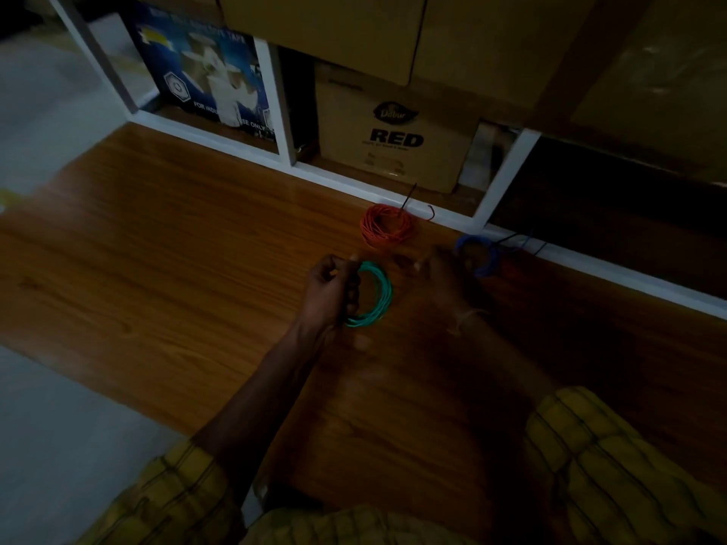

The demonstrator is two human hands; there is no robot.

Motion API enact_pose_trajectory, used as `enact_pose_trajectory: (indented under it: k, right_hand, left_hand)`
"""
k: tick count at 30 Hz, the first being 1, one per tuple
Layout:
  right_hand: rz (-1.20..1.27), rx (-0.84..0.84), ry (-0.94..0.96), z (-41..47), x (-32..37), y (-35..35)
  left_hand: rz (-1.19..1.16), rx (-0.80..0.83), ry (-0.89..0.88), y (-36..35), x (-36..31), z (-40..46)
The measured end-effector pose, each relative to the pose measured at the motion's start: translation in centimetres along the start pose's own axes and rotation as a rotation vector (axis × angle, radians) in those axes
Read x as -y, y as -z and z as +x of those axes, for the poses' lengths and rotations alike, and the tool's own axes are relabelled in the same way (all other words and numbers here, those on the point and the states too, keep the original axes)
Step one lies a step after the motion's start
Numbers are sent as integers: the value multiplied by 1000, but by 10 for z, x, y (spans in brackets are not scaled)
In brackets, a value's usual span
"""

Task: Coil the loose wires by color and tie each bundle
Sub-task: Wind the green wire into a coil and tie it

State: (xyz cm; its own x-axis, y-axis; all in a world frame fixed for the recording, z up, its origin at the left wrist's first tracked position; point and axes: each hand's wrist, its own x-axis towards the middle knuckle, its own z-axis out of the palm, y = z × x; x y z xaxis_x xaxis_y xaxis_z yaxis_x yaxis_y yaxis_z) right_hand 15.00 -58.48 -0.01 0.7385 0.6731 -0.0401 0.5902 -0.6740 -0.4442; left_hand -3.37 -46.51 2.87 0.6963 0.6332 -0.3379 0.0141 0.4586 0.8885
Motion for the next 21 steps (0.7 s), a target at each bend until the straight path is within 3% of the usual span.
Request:
enact_pose_trajectory:
  k: [5, 15, 17, 21]
  right_hand:
    - [669, 94, -138, -42, 46, 26]
    - [1293, 379, -21, -99, 113, 68]
    - [1347, 370, 13, -104, 123, 69]
    - [1223, 251, 67, -108, 141, 61]
  left_hand:
    - [11, -24, -31, 14, -10, -7]
    - [-45, 5, -37, 46, -41, -21]
    - [-65, 14, -28, 52, -49, -23]
    - [-78, 10, -25, 59, -60, -24]
